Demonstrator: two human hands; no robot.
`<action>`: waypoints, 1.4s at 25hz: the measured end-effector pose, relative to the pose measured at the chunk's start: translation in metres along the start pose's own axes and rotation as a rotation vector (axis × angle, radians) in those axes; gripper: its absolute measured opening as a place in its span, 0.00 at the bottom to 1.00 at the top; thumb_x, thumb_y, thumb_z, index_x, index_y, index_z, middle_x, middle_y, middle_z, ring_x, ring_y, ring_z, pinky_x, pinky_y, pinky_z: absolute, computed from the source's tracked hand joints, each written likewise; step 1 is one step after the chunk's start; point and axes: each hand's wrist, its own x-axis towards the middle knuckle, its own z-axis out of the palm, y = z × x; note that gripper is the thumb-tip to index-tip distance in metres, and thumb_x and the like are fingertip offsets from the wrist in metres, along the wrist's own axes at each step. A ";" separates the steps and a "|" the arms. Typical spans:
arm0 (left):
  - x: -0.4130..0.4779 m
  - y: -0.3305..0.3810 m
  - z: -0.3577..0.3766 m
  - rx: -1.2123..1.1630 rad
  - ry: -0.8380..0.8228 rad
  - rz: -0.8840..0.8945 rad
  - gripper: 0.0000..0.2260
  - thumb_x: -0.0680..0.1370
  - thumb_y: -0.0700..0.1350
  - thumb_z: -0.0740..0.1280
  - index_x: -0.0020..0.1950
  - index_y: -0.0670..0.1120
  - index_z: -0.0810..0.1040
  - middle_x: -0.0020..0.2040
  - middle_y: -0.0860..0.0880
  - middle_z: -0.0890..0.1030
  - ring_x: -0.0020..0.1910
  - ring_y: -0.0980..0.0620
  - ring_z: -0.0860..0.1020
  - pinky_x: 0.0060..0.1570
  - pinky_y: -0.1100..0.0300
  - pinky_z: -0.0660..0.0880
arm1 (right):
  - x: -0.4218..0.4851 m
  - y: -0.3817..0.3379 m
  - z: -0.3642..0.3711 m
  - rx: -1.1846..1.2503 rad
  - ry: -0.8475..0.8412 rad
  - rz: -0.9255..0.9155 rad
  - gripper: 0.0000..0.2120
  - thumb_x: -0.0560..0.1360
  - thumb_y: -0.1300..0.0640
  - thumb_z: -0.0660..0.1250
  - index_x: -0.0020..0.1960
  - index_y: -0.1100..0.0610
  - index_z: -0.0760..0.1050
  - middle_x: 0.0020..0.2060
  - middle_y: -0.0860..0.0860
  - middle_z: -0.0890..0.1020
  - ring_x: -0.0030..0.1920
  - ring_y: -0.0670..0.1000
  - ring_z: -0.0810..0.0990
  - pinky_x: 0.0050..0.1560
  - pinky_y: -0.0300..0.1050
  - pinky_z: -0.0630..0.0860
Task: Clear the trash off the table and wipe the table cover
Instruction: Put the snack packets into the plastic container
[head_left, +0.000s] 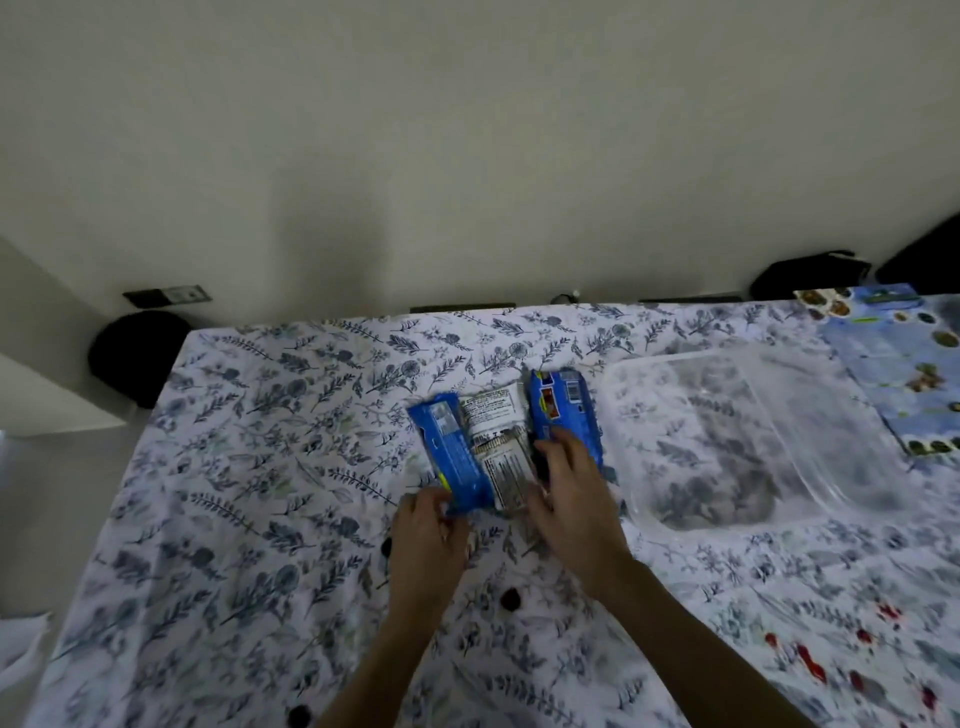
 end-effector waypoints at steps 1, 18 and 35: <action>0.010 0.002 0.003 0.031 0.026 -0.016 0.15 0.75 0.43 0.68 0.61 0.44 0.72 0.60 0.42 0.73 0.55 0.44 0.75 0.54 0.53 0.75 | 0.016 0.002 0.002 -0.023 0.033 0.029 0.22 0.75 0.55 0.66 0.67 0.58 0.67 0.70 0.58 0.65 0.68 0.58 0.68 0.66 0.55 0.70; 0.028 0.075 -0.006 -0.867 0.158 -0.326 0.16 0.76 0.41 0.66 0.63 0.52 0.78 0.58 0.49 0.81 0.51 0.52 0.81 0.47 0.55 0.78 | 0.051 -0.035 -0.023 0.064 0.026 0.035 0.30 0.74 0.74 0.58 0.74 0.58 0.59 0.64 0.60 0.74 0.62 0.58 0.73 0.62 0.46 0.71; -0.015 0.186 0.099 0.114 -0.303 0.452 0.17 0.77 0.45 0.65 0.66 0.48 0.75 0.65 0.49 0.73 0.59 0.50 0.76 0.60 0.62 0.72 | -0.042 0.099 -0.097 -0.080 0.218 0.209 0.19 0.67 0.62 0.74 0.58 0.58 0.77 0.52 0.54 0.83 0.54 0.54 0.81 0.55 0.46 0.78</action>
